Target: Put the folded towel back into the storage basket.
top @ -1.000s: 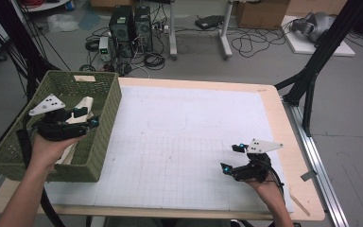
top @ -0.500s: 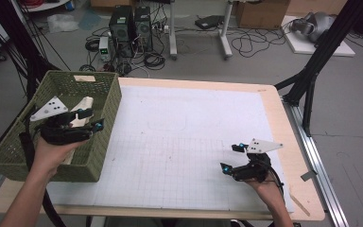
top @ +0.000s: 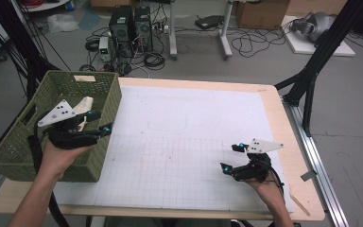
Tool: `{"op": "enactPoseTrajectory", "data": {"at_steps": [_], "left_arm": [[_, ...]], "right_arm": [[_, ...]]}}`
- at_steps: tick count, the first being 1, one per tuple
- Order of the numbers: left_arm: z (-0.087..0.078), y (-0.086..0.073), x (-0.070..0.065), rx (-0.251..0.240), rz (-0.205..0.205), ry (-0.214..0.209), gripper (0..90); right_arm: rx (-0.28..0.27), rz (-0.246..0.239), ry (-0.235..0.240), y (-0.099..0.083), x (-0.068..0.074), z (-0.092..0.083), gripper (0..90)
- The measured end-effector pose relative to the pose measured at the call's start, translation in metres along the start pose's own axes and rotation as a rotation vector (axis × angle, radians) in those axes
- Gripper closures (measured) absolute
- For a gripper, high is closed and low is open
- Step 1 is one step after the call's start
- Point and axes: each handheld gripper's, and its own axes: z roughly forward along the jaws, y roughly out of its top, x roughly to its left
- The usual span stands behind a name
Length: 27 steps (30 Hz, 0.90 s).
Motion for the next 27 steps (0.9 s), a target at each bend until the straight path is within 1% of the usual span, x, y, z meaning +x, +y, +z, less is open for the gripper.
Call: {"op": "enactPoseTrajectory", "data": {"at_steps": [13,18,20,27], "left_arm": [[0.007,-0.001,-0.014,-0.009,0.007,-0.032,36.1],[0.011,0.0,-0.021,-0.009,0.016,-0.045,34.0],[0.013,-0.001,-0.024,-0.003,0.009,-0.048,32.3],[0.018,-0.002,-0.033,-0.012,0.016,-0.062,30.5]], "right_arm": [[-0.002,-0.003,0.003,0.0,0.0,0.0,12.6],[-0.003,-0.003,0.003,0.0,0.001,0.0,12.6],[-0.005,-0.004,0.003,0.0,0.0,0.0,12.6],[-0.007,-0.003,0.001,0.0,0.0,-0.001,12.6]]}}
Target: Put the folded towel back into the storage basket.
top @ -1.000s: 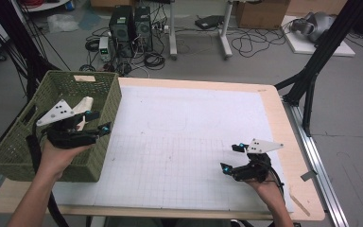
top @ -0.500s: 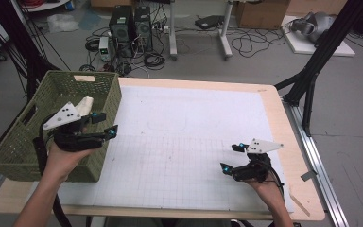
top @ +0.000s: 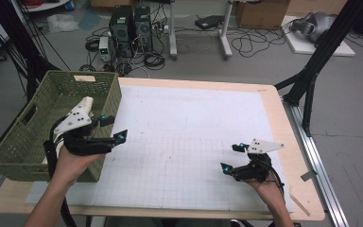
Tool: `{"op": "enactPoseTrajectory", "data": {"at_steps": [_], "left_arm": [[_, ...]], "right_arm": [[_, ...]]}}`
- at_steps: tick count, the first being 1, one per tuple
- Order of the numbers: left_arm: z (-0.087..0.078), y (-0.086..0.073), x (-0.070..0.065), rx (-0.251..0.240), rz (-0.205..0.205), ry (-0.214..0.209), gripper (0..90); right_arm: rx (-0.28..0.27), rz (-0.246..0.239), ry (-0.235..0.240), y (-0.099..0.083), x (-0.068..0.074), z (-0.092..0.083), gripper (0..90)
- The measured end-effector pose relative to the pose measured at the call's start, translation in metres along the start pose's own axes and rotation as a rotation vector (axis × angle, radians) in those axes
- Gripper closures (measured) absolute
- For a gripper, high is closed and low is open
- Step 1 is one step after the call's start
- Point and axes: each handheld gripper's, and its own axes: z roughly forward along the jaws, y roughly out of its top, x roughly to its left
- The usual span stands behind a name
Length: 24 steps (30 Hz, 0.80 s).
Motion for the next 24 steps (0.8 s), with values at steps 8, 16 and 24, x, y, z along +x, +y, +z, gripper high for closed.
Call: {"op": "enactPoseTrajectory", "data": {"at_steps": [8,16,24], "left_arm": [[0.007,-0.003,-0.009,0.001,0.011,-0.009,29.5],[0.015,-0.007,-0.019,-0.009,0.026,-0.013,29.6],[0.024,-0.013,-0.029,-0.009,0.035,-0.028,29.4]], "right_arm": [[-0.003,0.0,0.0,0.0,0.0,0.0,12.6],[-0.002,0.001,0.0,0.0,0.001,0.0,12.6],[0.0,-0.003,0.001,0.0,0.001,0.0,12.6]]}}
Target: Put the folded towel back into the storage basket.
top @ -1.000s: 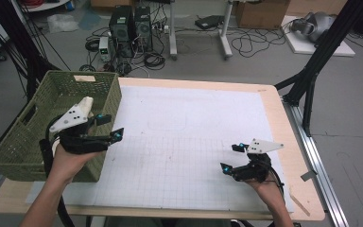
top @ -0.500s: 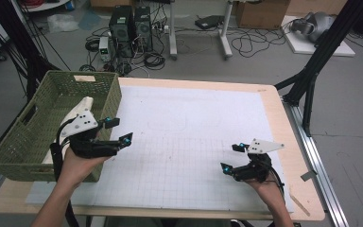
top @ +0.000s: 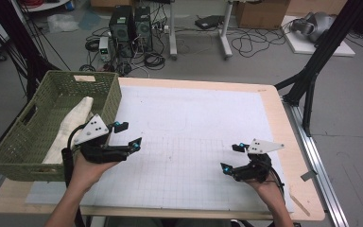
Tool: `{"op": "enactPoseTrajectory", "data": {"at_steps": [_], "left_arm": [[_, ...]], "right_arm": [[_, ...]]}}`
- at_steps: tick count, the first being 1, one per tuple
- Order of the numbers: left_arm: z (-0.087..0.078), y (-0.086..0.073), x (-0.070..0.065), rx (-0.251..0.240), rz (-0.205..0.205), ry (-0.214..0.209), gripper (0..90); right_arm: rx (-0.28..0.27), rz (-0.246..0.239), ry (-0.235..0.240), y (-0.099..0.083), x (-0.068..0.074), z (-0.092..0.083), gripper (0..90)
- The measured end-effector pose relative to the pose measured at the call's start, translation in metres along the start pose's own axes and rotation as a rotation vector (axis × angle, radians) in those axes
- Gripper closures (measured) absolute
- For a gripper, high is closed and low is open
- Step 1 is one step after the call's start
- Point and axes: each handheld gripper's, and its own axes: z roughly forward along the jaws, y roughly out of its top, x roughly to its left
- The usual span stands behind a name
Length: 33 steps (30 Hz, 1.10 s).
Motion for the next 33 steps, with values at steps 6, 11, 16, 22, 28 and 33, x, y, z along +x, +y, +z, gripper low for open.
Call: {"op": "enactPoseTrajectory", "data": {"at_steps": [6,11,16,22,28,33], "left_arm": [[0.006,-0.006,-0.004,0.005,-0.006,-0.006,29.1],[0.01,-0.011,-0.007,0.003,-0.011,-0.006,29.1],[0.015,-0.016,-0.011,0.002,-0.014,-0.011,29.0],[0.022,-0.024,-0.015,0.006,-0.021,-0.021,29.0],[0.026,-0.033,-0.017,0.017,-0.012,-0.017,28.9],[0.029,-0.039,-0.018,0.024,-0.017,-0.019,28.6]], "right_arm": [[-0.002,0.004,-0.001,0.0,0.0,-0.001,12.6],[-0.002,0.002,0.0,0.0,0.0,-0.001,12.6],[-0.003,0.003,-0.001,0.0,0.0,0.0,12.6],[-0.001,0.002,-0.001,0.0,0.0,0.0,12.6],[0.0,0.002,0.0,0.0,0.0,0.0,12.6],[0.0,0.003,0.0,0.0,0.0,0.0,12.6]]}}
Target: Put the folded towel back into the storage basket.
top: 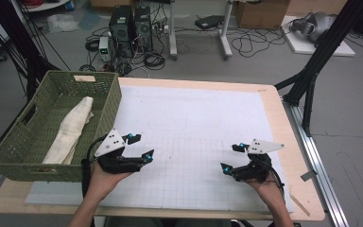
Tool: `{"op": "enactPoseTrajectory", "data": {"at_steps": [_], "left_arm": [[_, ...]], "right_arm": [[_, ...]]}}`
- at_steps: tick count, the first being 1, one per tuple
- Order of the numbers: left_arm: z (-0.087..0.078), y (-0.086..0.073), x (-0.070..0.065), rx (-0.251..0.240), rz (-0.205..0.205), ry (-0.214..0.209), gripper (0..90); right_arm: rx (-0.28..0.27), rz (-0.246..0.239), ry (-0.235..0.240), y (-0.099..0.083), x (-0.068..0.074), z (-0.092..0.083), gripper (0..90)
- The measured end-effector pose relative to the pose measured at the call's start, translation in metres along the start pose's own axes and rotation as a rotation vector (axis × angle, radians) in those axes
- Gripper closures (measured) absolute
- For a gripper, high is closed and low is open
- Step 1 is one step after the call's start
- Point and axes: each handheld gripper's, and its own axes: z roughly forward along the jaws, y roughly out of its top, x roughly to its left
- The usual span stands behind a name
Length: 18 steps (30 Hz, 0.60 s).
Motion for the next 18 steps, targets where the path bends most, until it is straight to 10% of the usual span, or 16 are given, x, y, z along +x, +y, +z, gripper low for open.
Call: {"op": "enactPoseTrajectory", "data": {"at_steps": [18], "left_arm": [[0.009,-0.013,-0.004,0.028,0.015,-0.009,28.3]], "right_arm": [[-0.004,0.0,-0.001,0.0,0.001,-0.001,12.5]]}}
